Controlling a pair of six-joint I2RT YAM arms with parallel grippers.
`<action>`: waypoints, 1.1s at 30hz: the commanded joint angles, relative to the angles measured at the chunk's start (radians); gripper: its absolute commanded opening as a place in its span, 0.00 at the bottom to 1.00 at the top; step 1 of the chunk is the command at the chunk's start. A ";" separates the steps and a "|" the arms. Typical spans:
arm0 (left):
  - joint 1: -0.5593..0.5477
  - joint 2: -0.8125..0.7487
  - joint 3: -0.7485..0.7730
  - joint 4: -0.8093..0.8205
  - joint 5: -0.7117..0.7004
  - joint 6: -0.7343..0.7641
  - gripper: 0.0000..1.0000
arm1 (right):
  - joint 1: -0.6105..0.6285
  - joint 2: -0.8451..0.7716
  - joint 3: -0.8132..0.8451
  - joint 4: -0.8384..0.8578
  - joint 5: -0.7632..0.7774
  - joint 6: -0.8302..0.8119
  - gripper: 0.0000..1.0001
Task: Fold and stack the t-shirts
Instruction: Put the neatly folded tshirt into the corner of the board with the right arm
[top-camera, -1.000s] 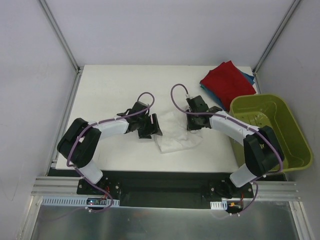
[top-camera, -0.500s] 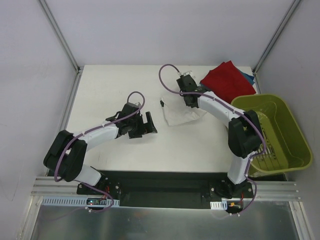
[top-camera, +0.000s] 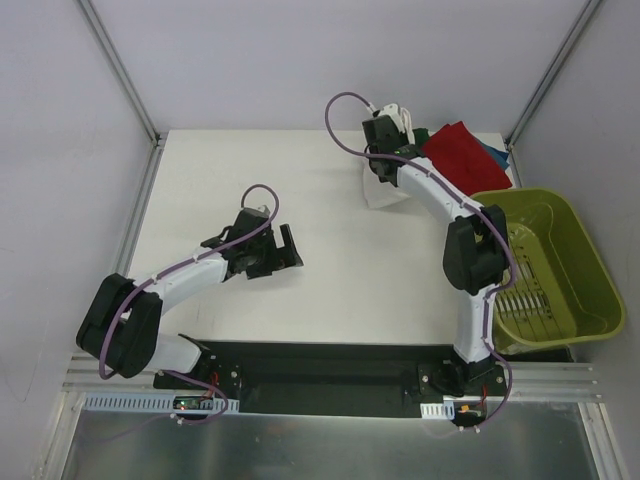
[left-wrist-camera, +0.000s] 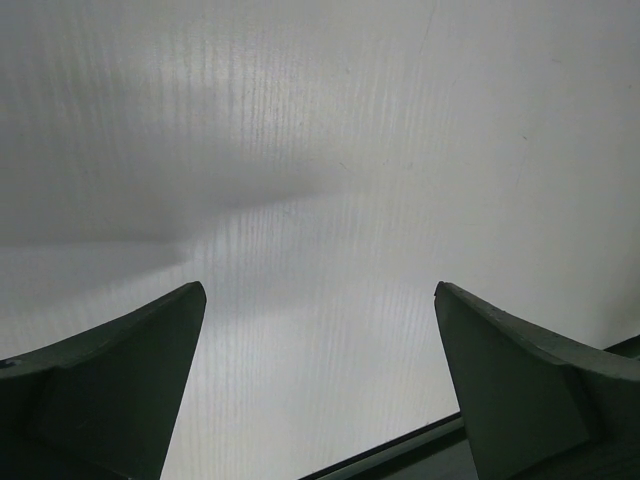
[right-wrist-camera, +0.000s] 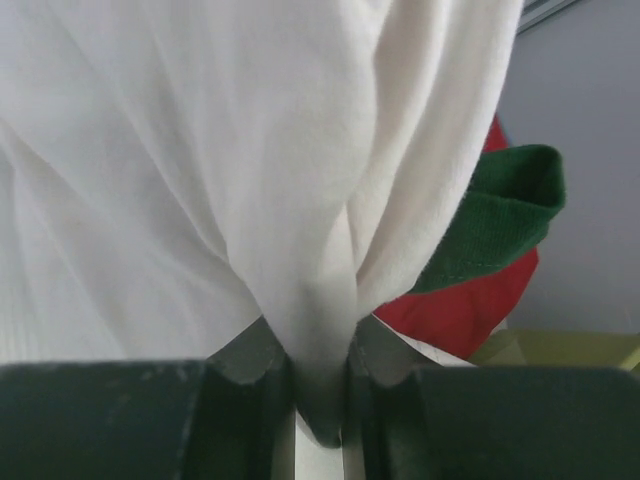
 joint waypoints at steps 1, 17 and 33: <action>0.013 -0.022 0.015 -0.026 -0.040 0.024 0.99 | -0.040 -0.026 0.109 0.133 0.044 -0.059 0.01; 0.044 0.064 0.133 -0.064 -0.030 0.055 0.99 | -0.155 -0.007 0.415 0.071 -0.040 0.054 0.01; 0.050 0.168 0.204 -0.080 0.019 0.057 0.99 | -0.344 -0.168 0.156 -0.147 -0.212 0.580 0.01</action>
